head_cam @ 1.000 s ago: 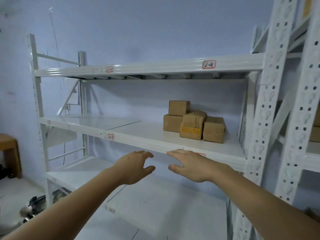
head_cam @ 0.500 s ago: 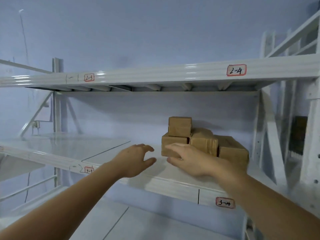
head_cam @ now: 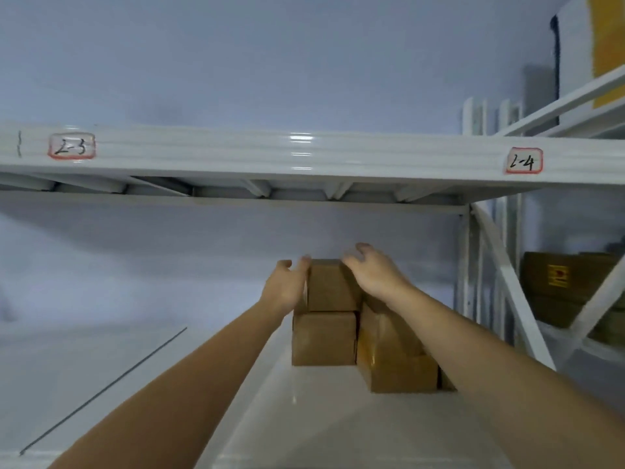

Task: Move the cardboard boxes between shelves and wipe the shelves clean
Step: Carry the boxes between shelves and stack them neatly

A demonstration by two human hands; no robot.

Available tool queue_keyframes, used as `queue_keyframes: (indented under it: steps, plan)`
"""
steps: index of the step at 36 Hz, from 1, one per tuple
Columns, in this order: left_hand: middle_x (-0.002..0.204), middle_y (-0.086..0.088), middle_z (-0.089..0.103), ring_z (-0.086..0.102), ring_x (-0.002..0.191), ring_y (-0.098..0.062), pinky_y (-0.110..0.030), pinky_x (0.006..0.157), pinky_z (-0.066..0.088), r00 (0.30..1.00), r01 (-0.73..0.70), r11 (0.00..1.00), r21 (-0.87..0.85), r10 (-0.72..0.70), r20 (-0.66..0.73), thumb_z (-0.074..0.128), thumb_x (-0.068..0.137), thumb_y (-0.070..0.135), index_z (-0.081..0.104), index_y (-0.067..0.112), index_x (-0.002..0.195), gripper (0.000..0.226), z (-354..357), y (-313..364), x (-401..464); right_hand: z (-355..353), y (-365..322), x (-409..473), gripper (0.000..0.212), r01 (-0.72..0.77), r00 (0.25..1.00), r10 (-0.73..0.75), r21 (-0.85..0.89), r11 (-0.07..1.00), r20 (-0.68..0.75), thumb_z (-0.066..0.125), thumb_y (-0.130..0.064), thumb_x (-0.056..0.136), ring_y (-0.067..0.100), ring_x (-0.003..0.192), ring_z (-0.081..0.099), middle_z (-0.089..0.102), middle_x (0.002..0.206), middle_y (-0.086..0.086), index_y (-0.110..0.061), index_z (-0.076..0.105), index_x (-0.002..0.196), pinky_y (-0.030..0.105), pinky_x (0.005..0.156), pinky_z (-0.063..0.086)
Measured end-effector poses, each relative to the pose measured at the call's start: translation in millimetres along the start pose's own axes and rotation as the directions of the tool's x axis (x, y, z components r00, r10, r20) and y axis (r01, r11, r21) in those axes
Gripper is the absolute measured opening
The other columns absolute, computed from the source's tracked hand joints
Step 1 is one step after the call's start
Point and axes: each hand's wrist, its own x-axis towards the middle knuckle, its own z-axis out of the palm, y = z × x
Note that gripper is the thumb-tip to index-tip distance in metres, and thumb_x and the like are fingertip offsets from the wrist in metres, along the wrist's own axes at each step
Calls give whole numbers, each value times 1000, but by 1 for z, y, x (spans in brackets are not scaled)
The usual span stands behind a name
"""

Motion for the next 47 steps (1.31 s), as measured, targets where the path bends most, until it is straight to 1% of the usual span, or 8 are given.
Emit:
queue_keyframes:
  steps: [7,13,19,23,28,33,39,47]
  plan:
    - [120,-9,66,64,106,-27,-42,104,49,976,191,944,-269,-152,158,35,89,81,57,12,137,87,22,-17,52,36,-6,31,66,-318,947,318,274,908,45,49,-47,104,34,132,49,47,151,15,-3,38,151,36,106,43]
    - [127,-11,65,63,111,-30,-50,105,49,994,97,931,-351,-75,76,27,91,70,56,18,138,75,15,-15,51,44,-14,24,53,-279,951,308,443,852,7,66,-49,94,24,104,65,67,119,7,-12,59,132,37,89,55]
    - [111,-10,70,70,98,-28,-40,72,59,997,-7,829,-559,50,63,49,95,45,60,22,127,41,-12,19,4,32,-38,-19,54,-179,970,240,734,655,22,73,-54,86,24,103,69,69,118,8,-30,56,131,38,76,60]
    - [106,-5,72,70,99,-28,-56,90,59,988,-74,800,-595,142,68,44,91,46,64,32,117,35,-17,20,-31,30,-50,-52,46,-219,969,234,734,643,84,66,-57,88,25,103,72,74,114,10,-29,66,124,36,74,61]
    - [108,10,73,69,104,-22,-50,92,57,984,-67,807,-587,150,95,54,83,62,60,54,124,42,-10,10,-67,28,-51,-100,28,-169,964,266,716,677,-24,62,-50,91,19,98,71,76,104,2,-33,69,112,38,88,58]
    - [85,26,71,69,78,1,-20,61,55,966,-100,751,-653,231,117,50,102,26,67,44,107,25,9,14,-117,15,-38,-151,15,-116,948,289,703,702,-132,61,-44,92,19,96,72,77,97,-3,-42,72,102,46,96,57]
    - [107,10,76,73,96,-12,-32,82,60,939,-76,702,-709,289,186,51,103,23,65,48,118,32,45,44,-185,-34,-19,-216,20,-69,919,308,667,742,-247,59,-44,91,16,97,71,76,101,-7,-48,67,109,42,89,59]
    - [113,6,75,73,98,-12,-27,77,60,878,15,649,-761,356,321,48,105,23,57,36,138,37,122,101,-301,-138,24,-328,32,-101,847,408,649,754,-342,55,-34,99,14,100,72,75,113,-4,-40,63,128,31,80,55]
